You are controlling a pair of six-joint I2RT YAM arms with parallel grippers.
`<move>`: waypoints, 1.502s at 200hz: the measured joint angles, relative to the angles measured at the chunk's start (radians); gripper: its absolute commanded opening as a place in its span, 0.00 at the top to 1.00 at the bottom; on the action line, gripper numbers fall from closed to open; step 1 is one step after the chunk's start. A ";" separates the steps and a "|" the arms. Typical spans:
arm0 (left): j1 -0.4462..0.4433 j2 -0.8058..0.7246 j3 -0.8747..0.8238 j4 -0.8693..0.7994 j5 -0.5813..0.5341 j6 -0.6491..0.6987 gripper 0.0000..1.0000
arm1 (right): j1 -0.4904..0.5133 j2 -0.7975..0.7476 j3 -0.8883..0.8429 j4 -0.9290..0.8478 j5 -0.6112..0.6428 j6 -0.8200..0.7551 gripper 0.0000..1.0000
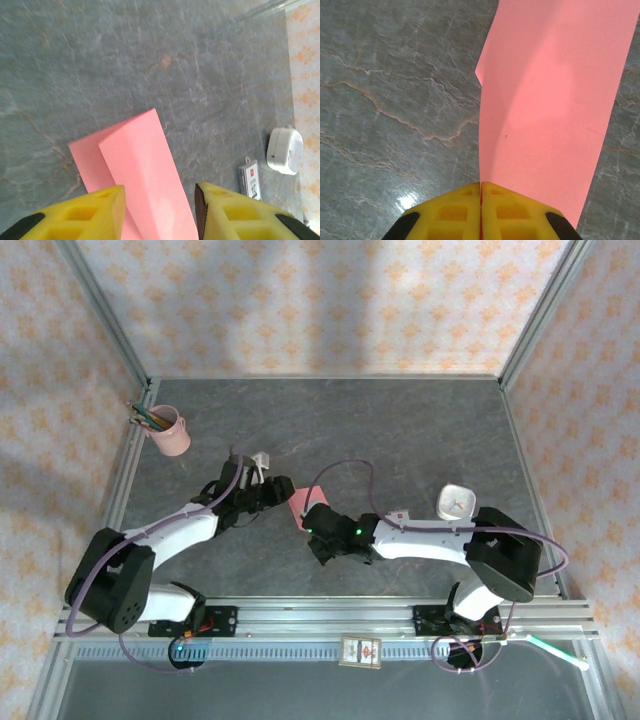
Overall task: Fold a paper plane with a square sheet of paper (pick it up from the middle)
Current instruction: Turn over the paper at the center of the table, then third fold the triangle at the center of the table.
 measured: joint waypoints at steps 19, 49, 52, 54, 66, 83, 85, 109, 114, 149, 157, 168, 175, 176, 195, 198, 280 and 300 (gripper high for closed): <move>-0.029 0.051 0.025 0.005 0.019 0.000 0.59 | 0.000 0.002 0.000 0.020 -0.009 0.005 0.90; -0.058 0.137 0.095 0.001 0.043 0.002 0.60 | 0.000 0.016 0.000 0.046 -0.016 0.015 0.88; -0.059 0.147 0.103 0.001 0.043 0.005 0.60 | 0.000 0.019 0.000 0.050 -0.016 0.018 0.88; -0.059 0.154 0.109 -0.001 0.044 0.005 0.60 | 0.000 0.021 0.000 0.050 -0.018 0.018 0.88; -0.063 0.190 0.143 -0.008 0.045 0.017 0.60 | 0.000 0.033 0.000 0.061 -0.021 0.019 0.88; -0.064 0.231 0.182 -0.024 0.045 0.035 0.60 | 0.000 0.049 0.000 0.074 -0.027 0.019 0.88; -0.064 0.236 0.185 -0.027 0.044 0.037 0.60 | 0.000 0.051 0.000 0.076 -0.028 0.020 0.88; -0.066 0.293 0.226 -0.060 0.039 0.065 0.60 | 0.000 0.056 0.000 0.090 -0.032 0.023 0.88; -0.066 0.304 0.231 -0.067 0.037 0.071 0.61 | 0.000 0.056 0.000 0.095 -0.032 0.024 0.88; -0.066 0.377 0.256 -0.093 0.036 0.100 0.63 | 0.000 0.056 0.000 0.124 -0.037 0.027 0.89; -0.066 0.390 0.258 -0.097 0.035 0.106 0.64 | 0.000 0.058 0.000 0.133 -0.039 0.027 0.89; -0.068 0.410 0.261 -0.099 0.035 0.108 0.64 | 0.000 0.066 0.000 0.145 -0.043 0.027 0.88; -0.071 0.419 0.262 -0.100 0.036 0.111 0.64 | -0.001 0.071 0.000 0.151 -0.048 0.027 0.88; -0.071 0.420 0.263 -0.099 0.036 0.113 0.64 | -0.002 0.072 0.000 0.152 -0.048 0.027 0.88; -0.077 0.430 0.278 -0.098 0.037 0.115 0.64 | -0.011 0.085 0.000 0.173 -0.074 0.027 0.88; -0.079 0.432 0.280 -0.098 0.037 0.116 0.64 | -0.013 0.087 0.000 0.176 -0.077 0.027 0.87; -0.079 0.444 0.287 -0.095 0.041 0.160 0.65 | -0.076 0.087 -0.052 0.262 -0.187 0.045 0.82; -0.079 0.444 0.287 -0.095 0.041 0.160 0.65 | -0.085 0.074 -0.074 0.267 -0.208 0.047 0.82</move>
